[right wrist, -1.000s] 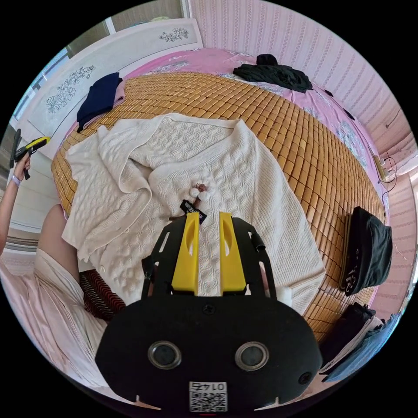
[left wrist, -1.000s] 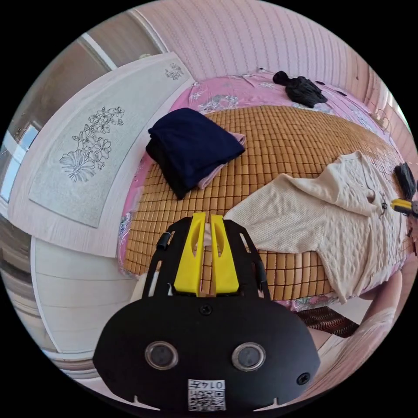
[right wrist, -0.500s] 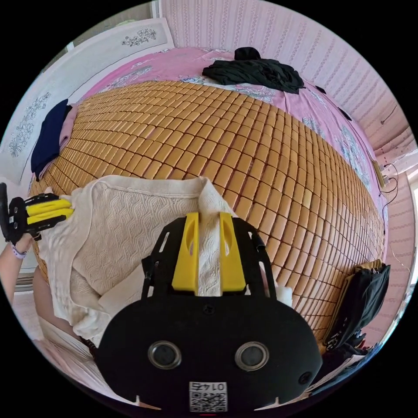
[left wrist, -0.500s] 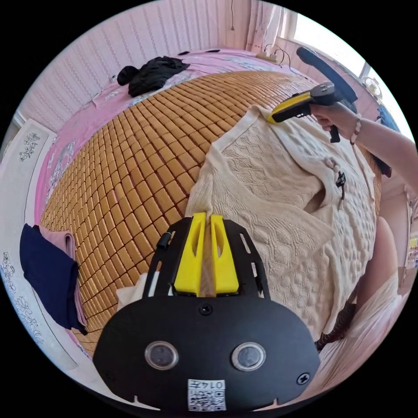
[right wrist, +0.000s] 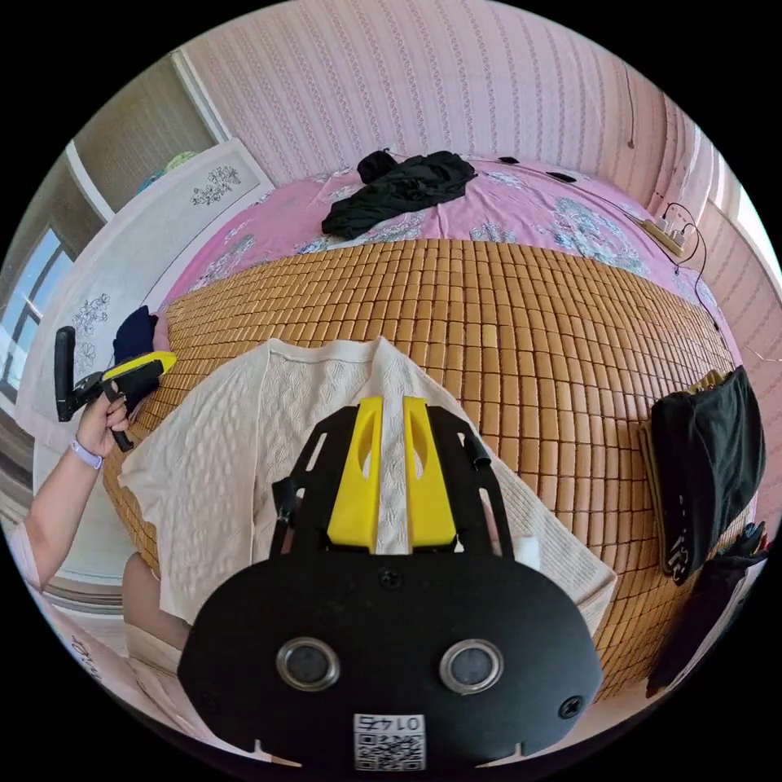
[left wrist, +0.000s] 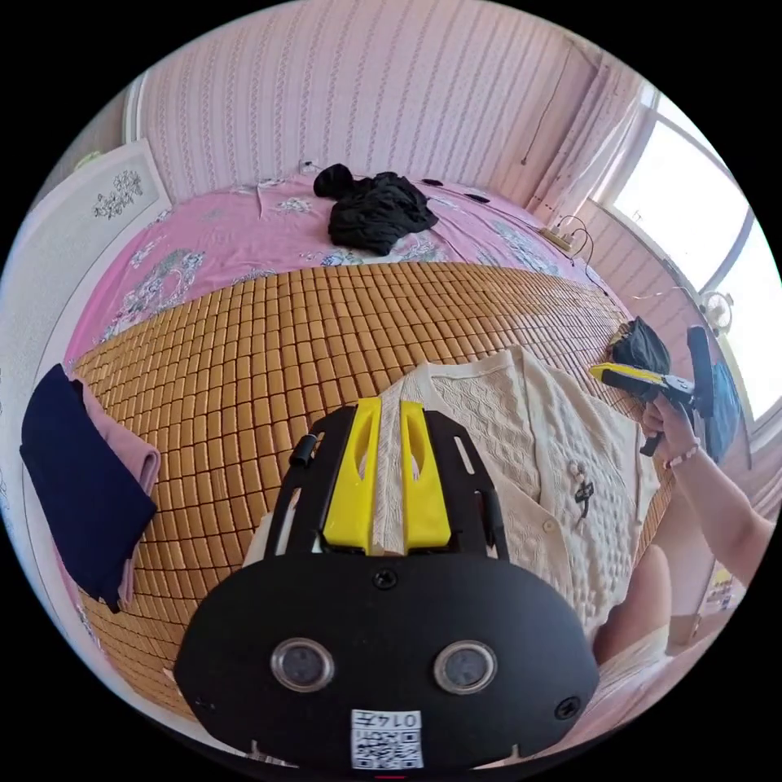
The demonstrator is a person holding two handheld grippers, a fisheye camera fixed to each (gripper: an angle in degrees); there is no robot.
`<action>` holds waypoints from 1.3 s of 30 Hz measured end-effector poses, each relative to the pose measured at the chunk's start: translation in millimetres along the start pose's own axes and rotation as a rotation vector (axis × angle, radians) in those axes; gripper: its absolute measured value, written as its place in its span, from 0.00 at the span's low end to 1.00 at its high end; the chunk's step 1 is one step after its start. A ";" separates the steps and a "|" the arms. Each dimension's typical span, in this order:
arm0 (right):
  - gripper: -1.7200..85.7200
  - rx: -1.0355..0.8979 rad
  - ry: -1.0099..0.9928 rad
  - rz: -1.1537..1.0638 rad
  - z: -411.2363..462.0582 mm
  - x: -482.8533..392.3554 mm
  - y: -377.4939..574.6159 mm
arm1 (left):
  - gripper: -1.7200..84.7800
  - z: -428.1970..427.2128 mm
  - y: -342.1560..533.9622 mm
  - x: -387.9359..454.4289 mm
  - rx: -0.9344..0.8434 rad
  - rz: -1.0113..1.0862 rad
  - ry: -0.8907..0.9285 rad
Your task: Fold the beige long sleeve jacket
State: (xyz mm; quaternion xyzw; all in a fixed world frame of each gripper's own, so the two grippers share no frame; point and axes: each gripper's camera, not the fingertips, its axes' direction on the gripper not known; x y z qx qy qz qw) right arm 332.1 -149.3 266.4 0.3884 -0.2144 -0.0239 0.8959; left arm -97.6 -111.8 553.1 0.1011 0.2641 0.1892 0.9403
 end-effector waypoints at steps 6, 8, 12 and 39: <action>0.06 -0.187 -0.320 -0.071 -15.7 -57.8 154.1 | 0.08 -40.6 168.5 69.2 -0.153 0.177 0.118; 0.07 -0.236 -0.405 -0.040 -11.6 -73.3 185.2 | 0.08 -44.7 213.9 87.5 -0.206 0.168 0.147; 0.10 -0.273 -0.394 -0.050 -0.3 -102.7 210.2 | 0.10 -33.2 282.9 118.9 -0.309 0.132 0.115; 0.04 -0.387 -0.205 -0.178 27.7 -149.0 254.1 | 0.01 -13.7 384.8 119.1 -0.289 0.068 -0.039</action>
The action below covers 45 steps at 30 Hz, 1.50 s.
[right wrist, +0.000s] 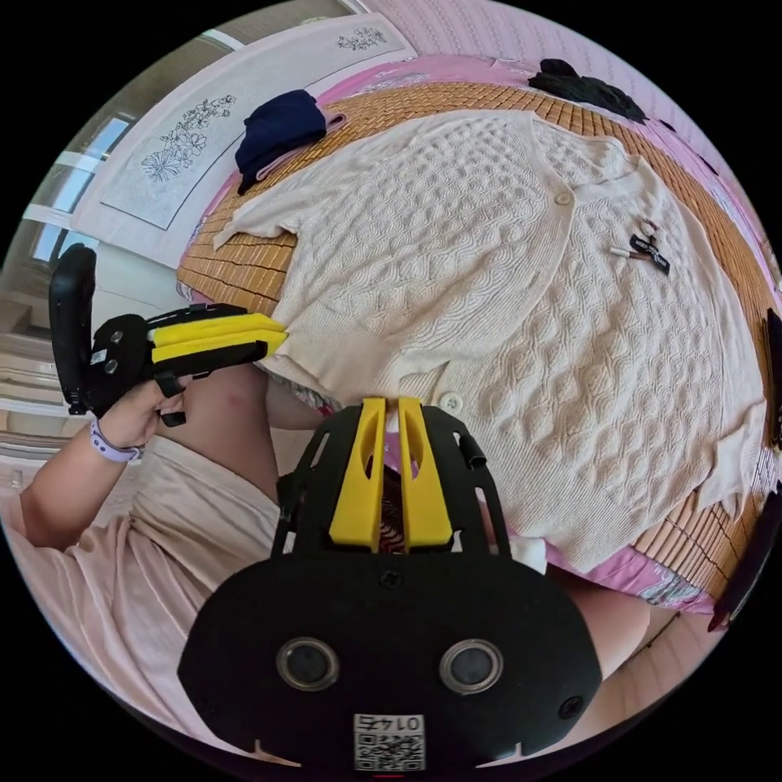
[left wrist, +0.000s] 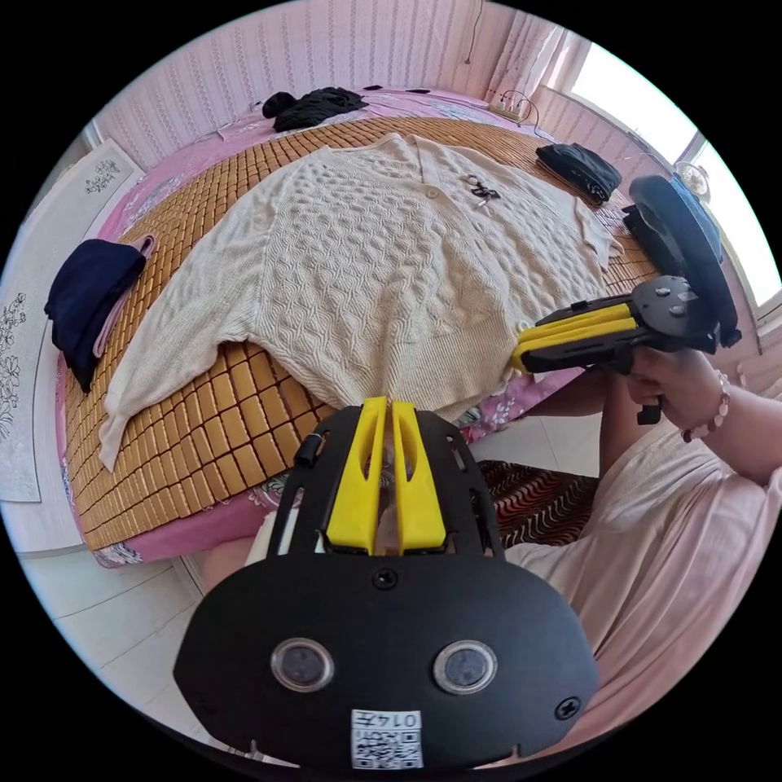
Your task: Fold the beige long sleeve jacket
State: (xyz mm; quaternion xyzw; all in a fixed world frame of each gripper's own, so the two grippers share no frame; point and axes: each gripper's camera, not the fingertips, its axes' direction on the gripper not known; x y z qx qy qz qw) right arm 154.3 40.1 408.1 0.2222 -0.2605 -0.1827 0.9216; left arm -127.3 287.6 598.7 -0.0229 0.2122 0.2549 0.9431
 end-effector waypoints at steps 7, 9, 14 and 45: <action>0.03 0.130 -0.060 -0.047 -51.9 -5.9 34.9 | 0.01 2.0 18.8 7.4 0.013 0.059 0.027; 0.02 0.130 -0.024 -0.064 -47.2 -8.1 39.3 | 0.01 6.0 23.6 8.9 -0.002 0.074 0.019; 0.03 -0.055 0.068 -0.010 -2.8 1.6 37.1 | 0.01 17.2 36.3 -0.5 -0.051 0.032 0.022; 0.03 0.249 0.384 0.392 -56.5 196.4 61.3 | 0.01 -24.8 85.3 -69.7 -0.023 -0.007 0.089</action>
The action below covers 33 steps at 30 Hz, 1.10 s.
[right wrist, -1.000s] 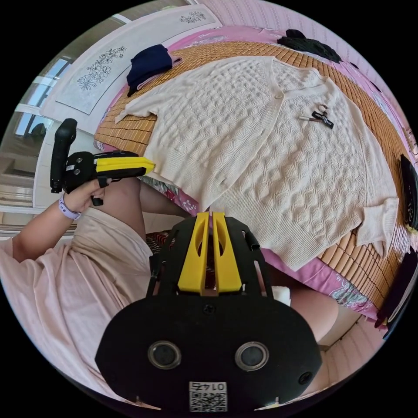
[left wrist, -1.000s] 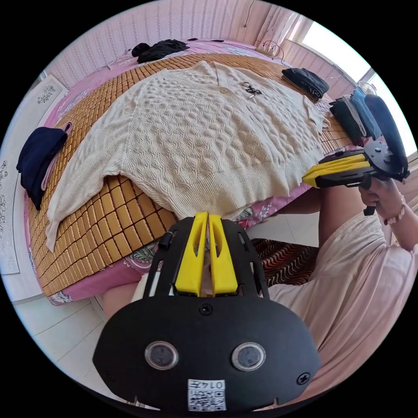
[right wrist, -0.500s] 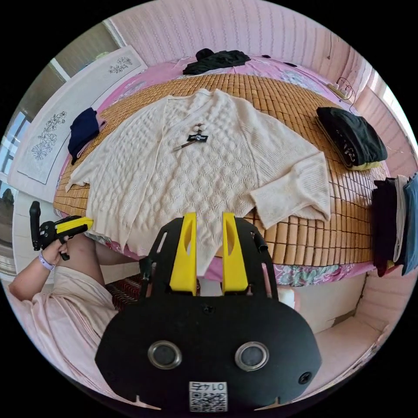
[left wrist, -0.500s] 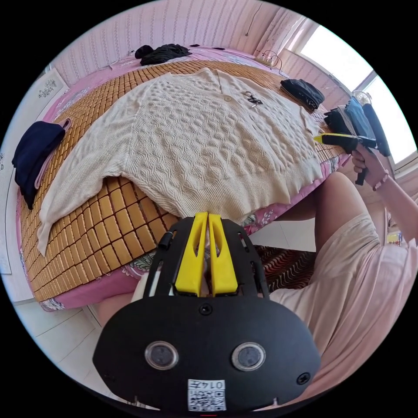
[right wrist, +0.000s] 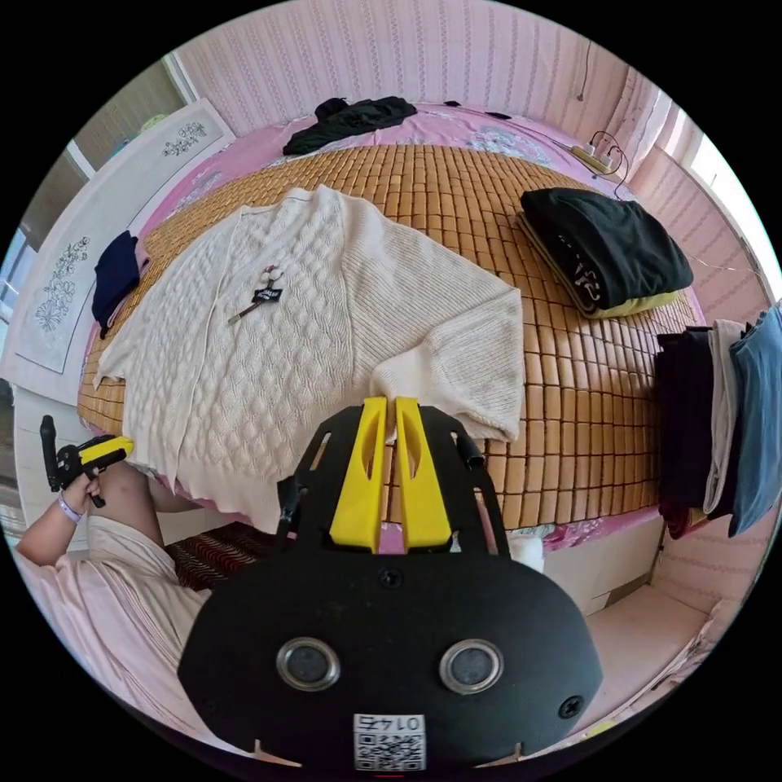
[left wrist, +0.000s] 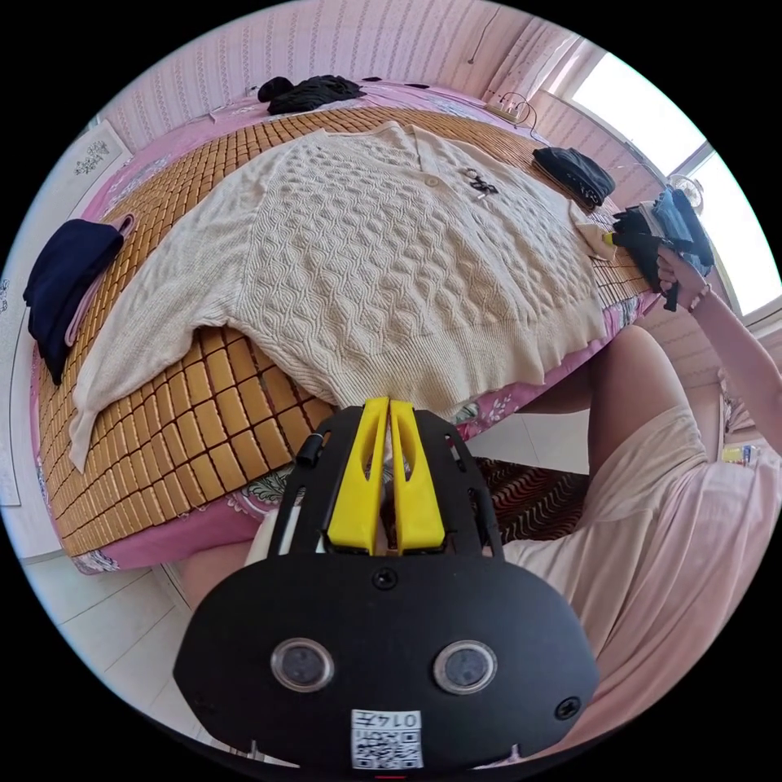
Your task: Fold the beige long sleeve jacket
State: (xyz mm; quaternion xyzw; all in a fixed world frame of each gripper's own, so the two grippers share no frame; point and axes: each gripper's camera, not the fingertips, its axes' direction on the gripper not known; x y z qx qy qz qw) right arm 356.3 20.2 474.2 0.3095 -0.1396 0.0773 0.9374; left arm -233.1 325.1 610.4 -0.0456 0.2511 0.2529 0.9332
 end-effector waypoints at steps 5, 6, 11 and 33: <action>0.03 0.161 0.387 0.362 -49.5 90.2 6.5 | 0.01 -14.6 2.8 -11.4 -0.003 -0.020 0.003; 0.03 0.174 0.439 0.471 -58.2 106.8 12.3 | 0.01 -19.0 3.2 -15.7 -0.004 -0.040 0.013; 0.03 0.243 0.272 0.428 -43.4 91.3 35.7 | 0.01 -50.6 13.2 -37.6 0.079 -0.109 0.085; 0.07 -0.208 -0.288 -0.738 157.0 -322.3 90.9 | 0.02 -192.5 82.2 -340.3 0.293 -0.858 -0.111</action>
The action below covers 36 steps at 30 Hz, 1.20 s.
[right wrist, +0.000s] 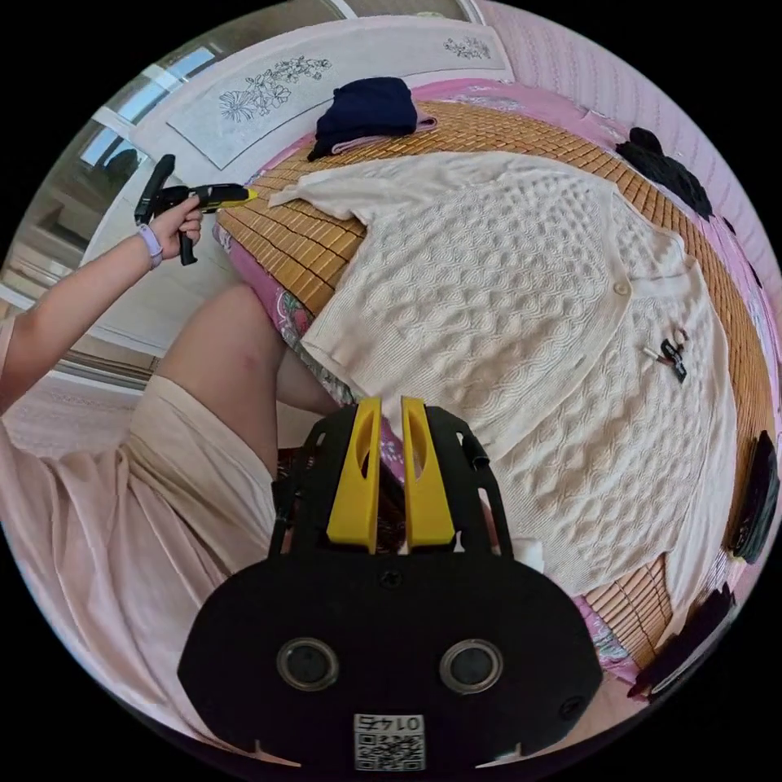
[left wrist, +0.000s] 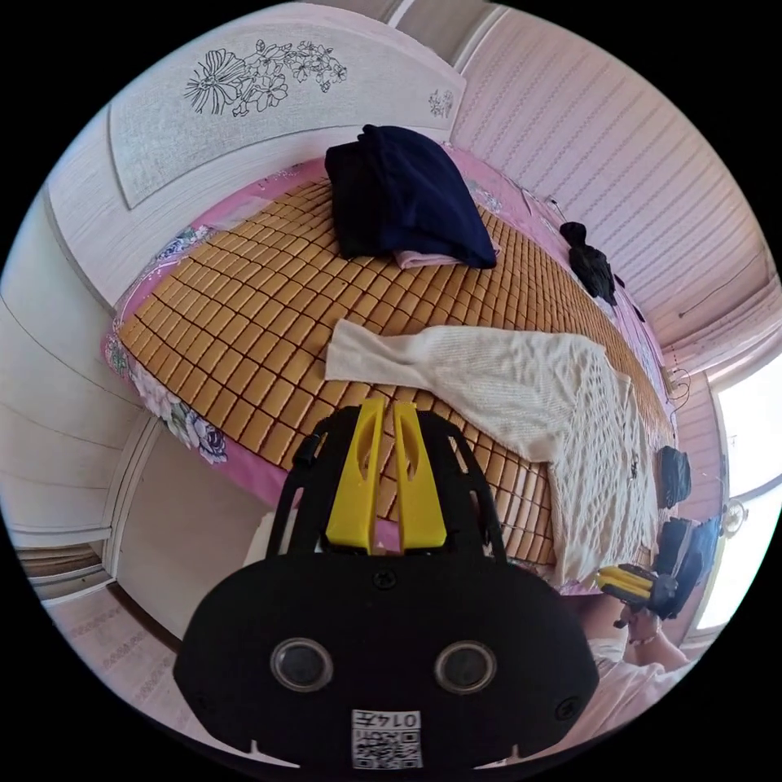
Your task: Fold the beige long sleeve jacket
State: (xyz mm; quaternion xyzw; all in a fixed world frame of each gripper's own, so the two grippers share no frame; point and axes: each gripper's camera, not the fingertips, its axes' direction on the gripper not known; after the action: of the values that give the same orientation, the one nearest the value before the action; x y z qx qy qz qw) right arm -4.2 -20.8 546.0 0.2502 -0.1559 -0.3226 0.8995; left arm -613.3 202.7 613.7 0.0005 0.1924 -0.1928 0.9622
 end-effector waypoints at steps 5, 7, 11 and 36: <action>0.08 -0.079 0.100 -0.188 43.2 -42.1 -30.2 | 0.05 7.4 -60.7 -1.0 -0.038 0.056 -0.060; 0.08 -0.143 0.121 -0.195 64.8 -47.3 -36.6 | 0.08 17.0 -81.9 5.4 -0.067 0.075 -0.131; 0.03 -0.152 0.118 -0.121 92.3 -43.5 -39.0 | 0.09 50.2 -101.0 3.5 -0.217 0.051 -0.088; 0.01 -0.064 0.176 -0.087 148.3 -52.7 -65.1 | 0.04 17.9 -109.7 -51.8 -0.042 0.019 -0.133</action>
State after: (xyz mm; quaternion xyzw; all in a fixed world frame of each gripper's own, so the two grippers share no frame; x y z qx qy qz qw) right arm -141.6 -81.3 626.4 0.2551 -0.0552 -0.3429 0.9024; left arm -691.6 119.0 657.5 -0.0308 0.1321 -0.1794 0.9744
